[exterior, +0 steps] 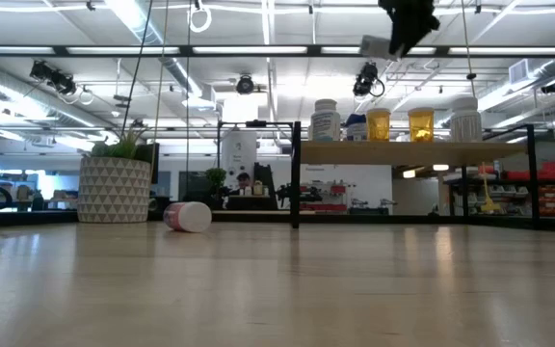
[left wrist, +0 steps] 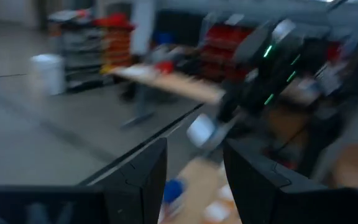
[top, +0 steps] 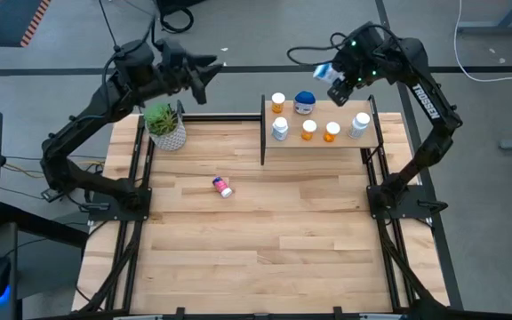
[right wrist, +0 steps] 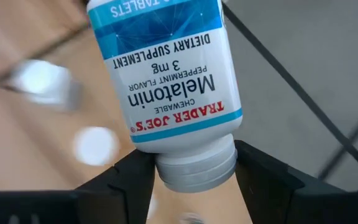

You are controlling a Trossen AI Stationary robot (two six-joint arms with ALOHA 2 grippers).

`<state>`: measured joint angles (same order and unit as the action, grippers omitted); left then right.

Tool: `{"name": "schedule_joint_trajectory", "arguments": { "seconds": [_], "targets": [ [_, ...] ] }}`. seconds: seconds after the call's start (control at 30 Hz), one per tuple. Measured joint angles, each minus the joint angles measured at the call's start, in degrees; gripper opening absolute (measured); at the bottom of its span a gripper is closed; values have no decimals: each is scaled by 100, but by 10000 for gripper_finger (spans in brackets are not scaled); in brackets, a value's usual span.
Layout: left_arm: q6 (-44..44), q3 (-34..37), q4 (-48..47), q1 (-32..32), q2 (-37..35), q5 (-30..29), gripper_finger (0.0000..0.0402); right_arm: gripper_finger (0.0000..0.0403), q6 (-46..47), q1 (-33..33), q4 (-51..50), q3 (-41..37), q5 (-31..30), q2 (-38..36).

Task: Pick and place medicine bottles onto shelf by color
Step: Put the white blue pill bottle on the shelf aligned with the orange pill bottle

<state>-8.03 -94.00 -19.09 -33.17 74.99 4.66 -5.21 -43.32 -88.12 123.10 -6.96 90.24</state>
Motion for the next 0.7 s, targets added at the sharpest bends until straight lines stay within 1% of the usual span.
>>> {"name": "schedule_joint_trajectory", "arguments": {
  "seconds": [0.1,0.17,0.3,0.47,0.57,0.7],
  "targets": [
    [-432,0,818,74,226,717,165,209,440,588,-7,62,4,1],
    [-645,0,1239,196,408,1082,165,209,710,935,-2,38,7,4],
    [-709,0,1628,567,748,1530,165,209,1217,1506,46,22,7,11],
    [-270,3,1659,1063,1071,1622,165,209,1719,2046,147,22,6,16],
    [73,4,1966,1295,1137,1623,165,209,1867,2307,145,17,76,84],
    [341,2,2052,1454,1144,1357,165,209,2042,2594,196,11,303,147]
  ]
}}
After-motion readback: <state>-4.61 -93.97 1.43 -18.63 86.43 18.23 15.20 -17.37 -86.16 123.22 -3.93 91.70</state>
